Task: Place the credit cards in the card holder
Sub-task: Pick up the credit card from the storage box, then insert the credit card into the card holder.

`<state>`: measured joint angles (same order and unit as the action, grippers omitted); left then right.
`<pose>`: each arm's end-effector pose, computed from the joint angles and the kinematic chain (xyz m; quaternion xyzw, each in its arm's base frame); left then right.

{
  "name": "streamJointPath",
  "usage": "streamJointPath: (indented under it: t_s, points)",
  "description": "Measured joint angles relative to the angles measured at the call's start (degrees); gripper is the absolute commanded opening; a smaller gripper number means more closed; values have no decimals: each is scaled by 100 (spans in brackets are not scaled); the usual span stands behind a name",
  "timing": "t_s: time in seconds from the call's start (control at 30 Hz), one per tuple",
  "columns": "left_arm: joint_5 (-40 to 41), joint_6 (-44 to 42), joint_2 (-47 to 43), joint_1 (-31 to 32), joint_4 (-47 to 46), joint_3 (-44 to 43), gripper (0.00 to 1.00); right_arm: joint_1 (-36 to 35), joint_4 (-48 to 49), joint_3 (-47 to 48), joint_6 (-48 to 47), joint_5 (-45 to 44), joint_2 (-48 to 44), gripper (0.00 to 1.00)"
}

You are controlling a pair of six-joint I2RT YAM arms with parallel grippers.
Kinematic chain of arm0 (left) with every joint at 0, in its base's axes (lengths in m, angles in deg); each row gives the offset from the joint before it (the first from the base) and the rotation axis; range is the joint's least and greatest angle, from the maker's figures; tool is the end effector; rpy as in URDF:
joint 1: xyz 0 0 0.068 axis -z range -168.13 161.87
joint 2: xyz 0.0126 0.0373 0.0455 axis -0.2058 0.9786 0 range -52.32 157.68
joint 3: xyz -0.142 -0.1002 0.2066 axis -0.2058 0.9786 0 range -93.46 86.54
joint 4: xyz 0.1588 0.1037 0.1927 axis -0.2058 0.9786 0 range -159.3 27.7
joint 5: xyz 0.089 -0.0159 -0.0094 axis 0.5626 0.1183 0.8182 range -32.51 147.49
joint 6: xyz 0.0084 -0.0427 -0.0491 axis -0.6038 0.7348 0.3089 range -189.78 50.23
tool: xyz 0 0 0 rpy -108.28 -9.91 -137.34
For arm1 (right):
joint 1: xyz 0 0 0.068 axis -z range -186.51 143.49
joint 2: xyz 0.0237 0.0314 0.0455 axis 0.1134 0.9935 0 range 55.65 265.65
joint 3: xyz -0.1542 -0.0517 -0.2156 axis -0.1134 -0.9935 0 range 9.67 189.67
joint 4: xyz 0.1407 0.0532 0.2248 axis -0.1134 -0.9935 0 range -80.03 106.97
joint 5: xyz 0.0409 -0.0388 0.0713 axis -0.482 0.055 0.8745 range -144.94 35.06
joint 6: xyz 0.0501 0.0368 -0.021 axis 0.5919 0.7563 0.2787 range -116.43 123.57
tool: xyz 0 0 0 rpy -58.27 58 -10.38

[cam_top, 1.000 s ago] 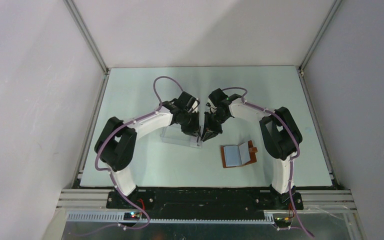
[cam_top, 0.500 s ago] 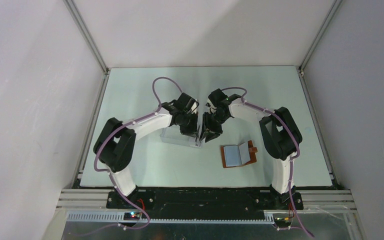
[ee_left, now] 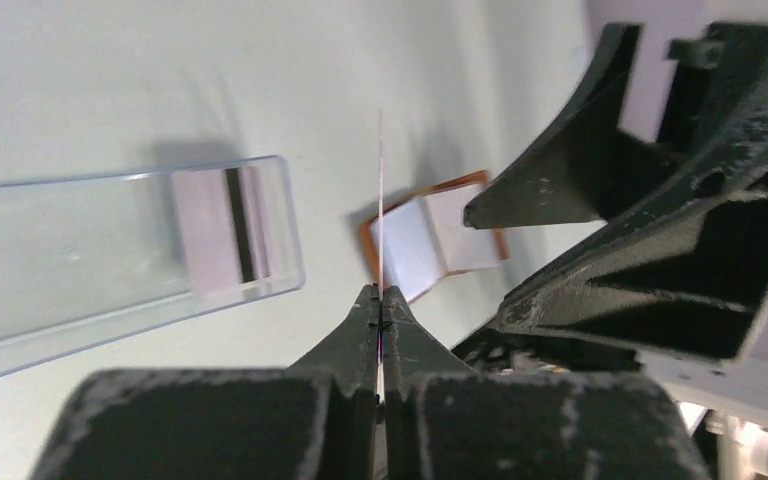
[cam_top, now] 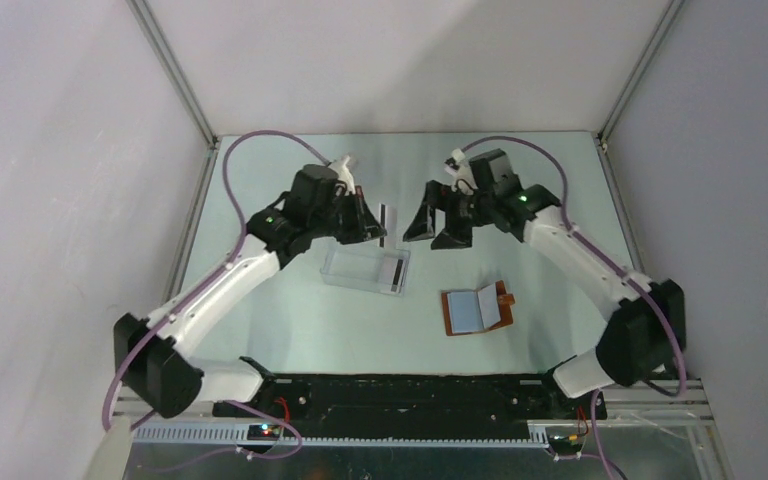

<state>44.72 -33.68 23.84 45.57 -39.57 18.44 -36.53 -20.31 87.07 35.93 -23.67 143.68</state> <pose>0.2568 -0.1849 0.3144 0.0302 0.8933 -0.3320 0.3014 0.2910 0.1990 0.2989 -0.0784 0.9005 0.3943 0.1656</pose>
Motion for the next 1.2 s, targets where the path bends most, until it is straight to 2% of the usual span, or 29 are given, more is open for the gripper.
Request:
streamJointPath:
  t_s: [0.17,0.33,0.5,0.63,0.9,1.03,1.1,1.17,1.2]
  points:
    - [-767,586,-656,-232,-872,662,0,457,887,-957,409,852,-957,89]
    - [-1906,1862,-887,-310,-2715,1764,0,717,1897,-1650,1045,1759,-1335,82]
    - [-2649,2855,-944,-308,-4138,2159,0,739,2903,-1867,1711,2461,-1373,65]
    - [-2973,3182,-1032,-308,-4822,2157,0,721,3565,-1871,2083,2798,-1375,53]
    - [-3248,3464,-1003,-308,-5246,2157,0,684,5270,-2164,3220,3182,-1373,25]
    - [-3248,3501,-968,-308,-5289,2157,0,647,5746,-2260,3589,3274,-1368,10]
    - [-3248,3508,-966,-308,-5307,2157,4,621,5858,-2264,3668,3292,-1368,3]
    - [-3261,3541,-966,-308,-5353,2157,19,599,5906,-2267,3694,3296,-1368,0]
    - [-3254,3558,-964,-308,-5370,2157,31,599,5910,-2269,3711,3292,-1368,0]
